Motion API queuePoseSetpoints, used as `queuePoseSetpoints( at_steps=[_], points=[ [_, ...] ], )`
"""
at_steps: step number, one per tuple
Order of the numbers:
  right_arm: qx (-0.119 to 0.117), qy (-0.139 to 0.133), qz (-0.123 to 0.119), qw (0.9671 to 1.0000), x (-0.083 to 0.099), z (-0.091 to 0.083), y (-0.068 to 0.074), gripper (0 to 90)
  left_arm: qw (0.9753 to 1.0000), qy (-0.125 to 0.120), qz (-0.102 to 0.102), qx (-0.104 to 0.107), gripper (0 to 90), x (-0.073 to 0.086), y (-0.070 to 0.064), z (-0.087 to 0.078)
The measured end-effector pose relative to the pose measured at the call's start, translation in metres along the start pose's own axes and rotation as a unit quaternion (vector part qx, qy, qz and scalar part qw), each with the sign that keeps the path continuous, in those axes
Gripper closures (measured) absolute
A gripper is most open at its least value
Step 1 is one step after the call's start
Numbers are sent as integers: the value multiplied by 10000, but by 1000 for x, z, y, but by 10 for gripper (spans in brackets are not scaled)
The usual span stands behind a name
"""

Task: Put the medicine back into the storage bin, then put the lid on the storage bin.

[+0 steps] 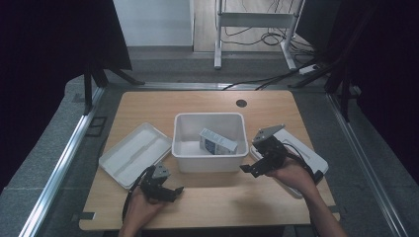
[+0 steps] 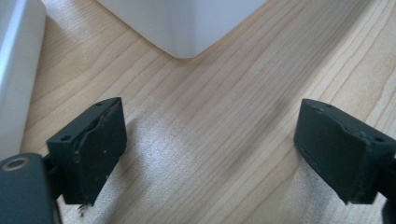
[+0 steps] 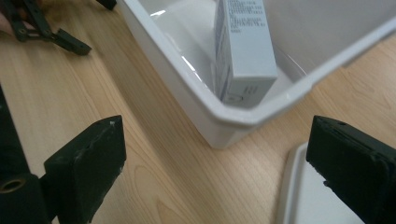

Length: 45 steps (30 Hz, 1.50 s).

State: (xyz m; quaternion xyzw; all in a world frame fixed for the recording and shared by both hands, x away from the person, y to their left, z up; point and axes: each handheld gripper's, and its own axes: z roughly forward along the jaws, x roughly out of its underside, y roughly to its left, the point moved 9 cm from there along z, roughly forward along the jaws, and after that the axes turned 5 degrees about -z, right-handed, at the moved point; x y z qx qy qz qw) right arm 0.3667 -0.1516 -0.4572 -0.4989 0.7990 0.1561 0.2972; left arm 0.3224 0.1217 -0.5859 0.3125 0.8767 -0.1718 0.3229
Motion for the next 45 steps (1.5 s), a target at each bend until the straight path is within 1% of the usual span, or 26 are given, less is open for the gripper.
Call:
queuePoseSetpoints(
  at_steps=[3,8,10,11,14,18,20,22,25,26,27,28,29,30,31,34,36,38,42,43,45],
  points=[
    [85,-51,27,9999,10,2,2,47,10000,48,33,14,58,1,-1,1],
    [62,-219,126,9997,25,11,6,56,9999,123,89,59,8,1,-3,2],
    [75,-262,195,9994,32,16,8,69,9999,126,77,58,0,2,-3,2],
    [81,-304,185,9993,34,19,8,69,9999,119,67,58,0,2,-4,2],
    [159,-332,255,9990,44,29,8,58,9999,117,57,39,0,2,-4,2],
    [171,-430,392,9982,58,46,9,49,9999,122,56,41,0,2,-4,2],
    [143,-423,455,9980,67,56,11,48,9999,122,56,41,0,2,-4,2],
    [141,-393,462,9981,75,65,13,47,9999,122,55,41,0,2,-4,2],
    [133,-376,504,9979,87,75,14,46,9999,122,54,41,0,2,-4,2],
    [163,-379,536,9977,92,79,14,46,9999,123,55,41,0,2,-4,2],
    [173,-353,552,9977,95,80,14,26,9999,123,54,42,0,2,-4,2],
    [254,-406,483,9977,96,81,13,21,9999,124,53,42,0,2,-4,2],
    [277,-441,477,9975,97,81,12,24,9999,124,54,43,0,2,-4,2],
    [295,-470,475,9973,98,81,11,23,9999,124,54,46,0,2,-4,2],
    [324,-487,529,9969,98,80,10,27,9999,124,54,48,0,2,-4,2],
    [485,-397,452,9970,99,82,11,6,9999,137,67,55,0,2,-4,2],
    [517,-358,519,9967,99,82,10,0,9997,250,75,22,0,2,-2,0],
    [529,-360,530,9965,99,82,10,0,9995,306,64,-10,0,2,1,-2],
    [532,-362,531,9965,99,82,10,0,9995,296,-47,26,0,-1,7,-7],
    [532,-361,533,9965,99,82,10,0,9994,329,-37,40,2,-1,8,-9],
    [531,-361,531,9965,99,82,10,0,9989,455,59,27,14,-2,11,-13]
  ],
)
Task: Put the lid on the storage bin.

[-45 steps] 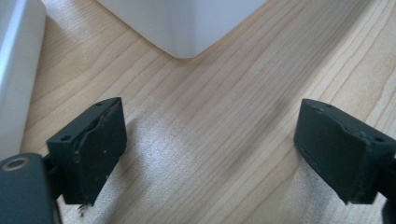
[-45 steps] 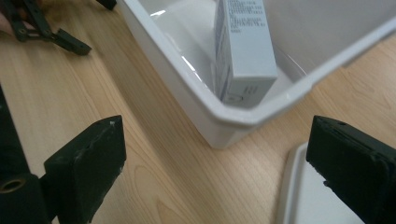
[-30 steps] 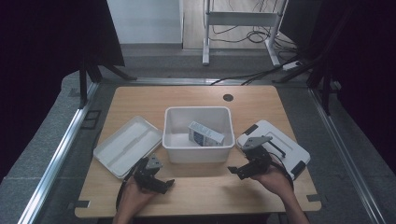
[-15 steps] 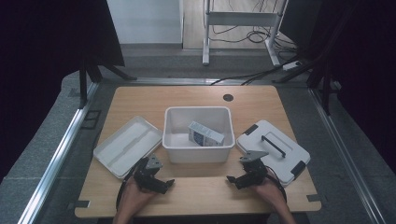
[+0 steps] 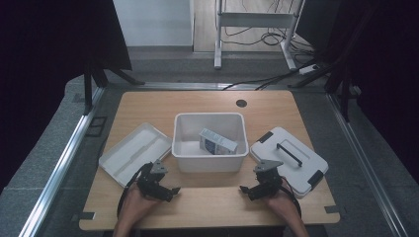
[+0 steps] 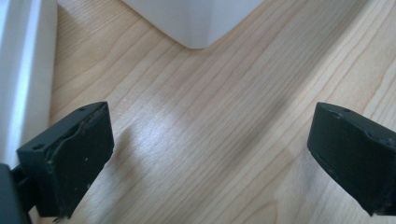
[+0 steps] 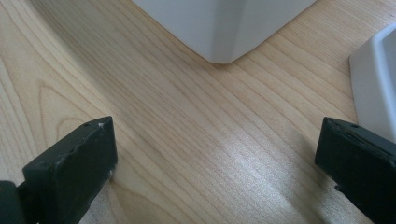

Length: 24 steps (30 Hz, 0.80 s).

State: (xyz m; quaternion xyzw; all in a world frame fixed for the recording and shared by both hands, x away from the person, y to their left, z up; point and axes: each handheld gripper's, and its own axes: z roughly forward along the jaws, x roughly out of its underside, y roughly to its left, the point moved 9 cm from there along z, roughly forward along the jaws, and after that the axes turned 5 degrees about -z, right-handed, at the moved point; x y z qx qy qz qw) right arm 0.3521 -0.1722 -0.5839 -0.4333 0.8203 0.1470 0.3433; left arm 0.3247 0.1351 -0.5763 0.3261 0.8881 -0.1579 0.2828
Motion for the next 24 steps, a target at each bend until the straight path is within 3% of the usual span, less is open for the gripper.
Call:
queuePoseSetpoints(
  at_steps=[9,18,24],
  points=[
    [-5,-3,6,10000,0,0,0,0,9999,138,57,-60,51,-16,17,-21],
    [11,-10,22,10000,0,0,0,0,9990,342,-60,-271,152,-29,56,-48],
    [17,-14,17,10000,0,-1,-1,3,9969,615,-142,-464,215,-33,84,-58]
  ],
)
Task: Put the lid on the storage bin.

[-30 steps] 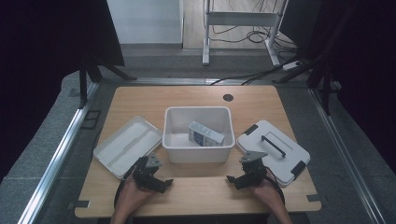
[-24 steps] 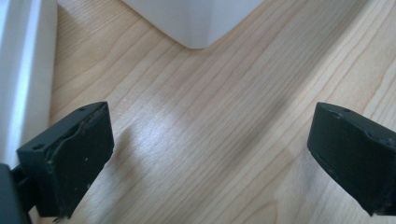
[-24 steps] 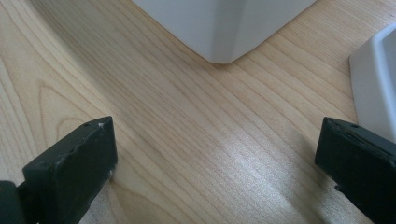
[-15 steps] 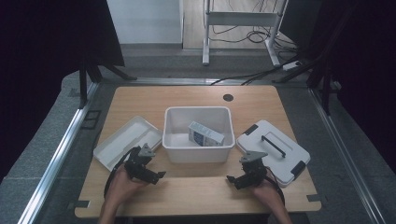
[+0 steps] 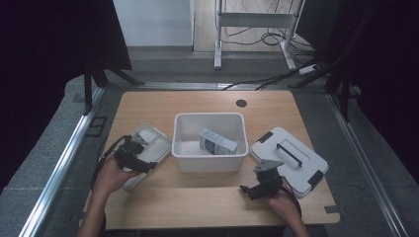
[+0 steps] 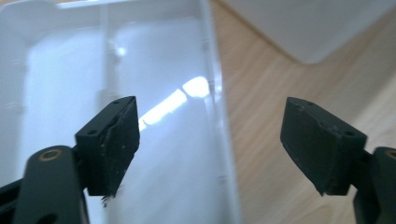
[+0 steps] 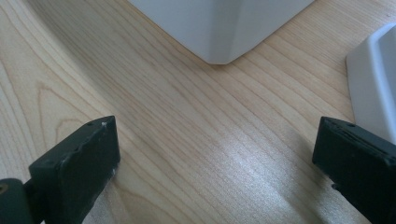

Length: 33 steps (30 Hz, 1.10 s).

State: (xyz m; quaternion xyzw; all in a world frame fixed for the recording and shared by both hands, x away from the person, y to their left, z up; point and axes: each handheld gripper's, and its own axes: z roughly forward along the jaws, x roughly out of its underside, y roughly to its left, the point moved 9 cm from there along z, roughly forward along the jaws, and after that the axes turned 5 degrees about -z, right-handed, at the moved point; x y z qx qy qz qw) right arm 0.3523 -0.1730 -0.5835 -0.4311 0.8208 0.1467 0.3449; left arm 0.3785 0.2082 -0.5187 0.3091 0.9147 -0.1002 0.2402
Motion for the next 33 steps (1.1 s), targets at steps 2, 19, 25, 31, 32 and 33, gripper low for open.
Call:
queuePoseSetpoints(
  at_steps=[2,19,25,31,32,33],
  points=[
    [0,4,13,10000,0,0,0,3,9999,107,-43,-108,237,-1,12,-1],
    [0,-8,7,10000,0,0,0,8,9908,1293,-351,-204,616,11,66,37],
    [0,-9,6,10000,0,0,0,10,9878,1521,-328,-52,800,12,68,45],
    [-1,-12,6,10000,0,0,0,12,9863,1643,-137,-87,891,12,69,43],
    [-1,-13,4,10000,0,0,0,12,9863,1648,-116,-35,892,12,69,42],
    [0,-12,4,10000,0,0,0,12,9865,1632,-123,-9,892,12,69,41]
  ],
)
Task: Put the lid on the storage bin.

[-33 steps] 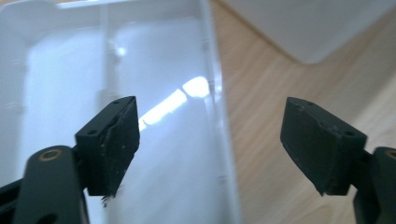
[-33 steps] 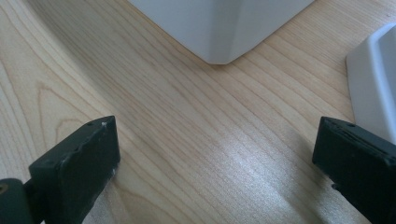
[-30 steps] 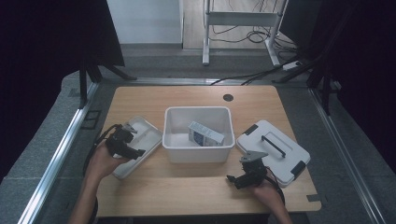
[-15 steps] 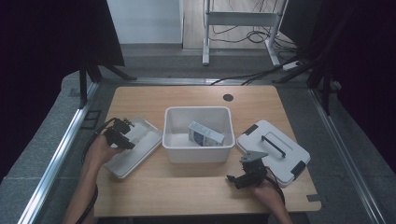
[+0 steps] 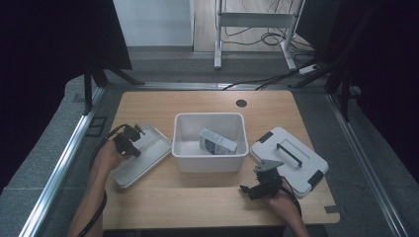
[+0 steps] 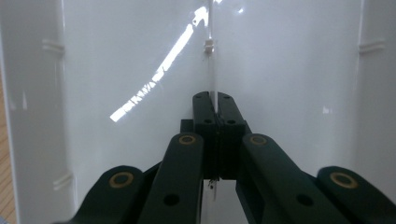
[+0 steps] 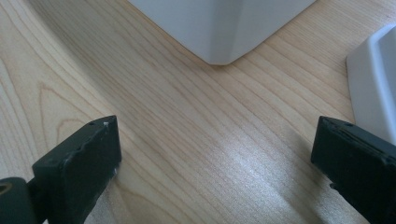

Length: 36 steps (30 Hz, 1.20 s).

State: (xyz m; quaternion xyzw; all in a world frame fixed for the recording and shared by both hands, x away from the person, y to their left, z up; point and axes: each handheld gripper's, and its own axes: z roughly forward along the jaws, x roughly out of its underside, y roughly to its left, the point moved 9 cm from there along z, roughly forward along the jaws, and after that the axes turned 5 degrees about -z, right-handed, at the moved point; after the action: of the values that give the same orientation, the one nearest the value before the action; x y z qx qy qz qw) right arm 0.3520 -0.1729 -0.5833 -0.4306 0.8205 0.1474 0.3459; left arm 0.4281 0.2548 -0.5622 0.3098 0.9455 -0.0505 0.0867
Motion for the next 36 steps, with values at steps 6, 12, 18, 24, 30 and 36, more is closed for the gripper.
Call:
queuePoseSetpoints(
  at_steps=[6,12,18,24,30,36],
  points=[
    [-2,0,-6,10000,0,0,0,15,9987,-99,509,11,892,0,-3,-22],
    [-10,-1,-13,10000,0,0,0,19,9973,-177,717,-22,891,-1,-5,-53],
    [-10,-2,-13,10000,0,0,0,20,9953,-381,891,-38,892,-1,-1,-83],
    [1,-13,-9,10000,0,0,0,25,9930,-434,1095,-111,892,-3,1,-112],
    [5,-17,-4,10000,0,0,0,26,9890,-529,1378,-35,892,-11,-9,-137],
    [4,-19,7,10000,0,0,0,26,9829,-586,1747,24,892,-26,-24,-153]
  ],
)
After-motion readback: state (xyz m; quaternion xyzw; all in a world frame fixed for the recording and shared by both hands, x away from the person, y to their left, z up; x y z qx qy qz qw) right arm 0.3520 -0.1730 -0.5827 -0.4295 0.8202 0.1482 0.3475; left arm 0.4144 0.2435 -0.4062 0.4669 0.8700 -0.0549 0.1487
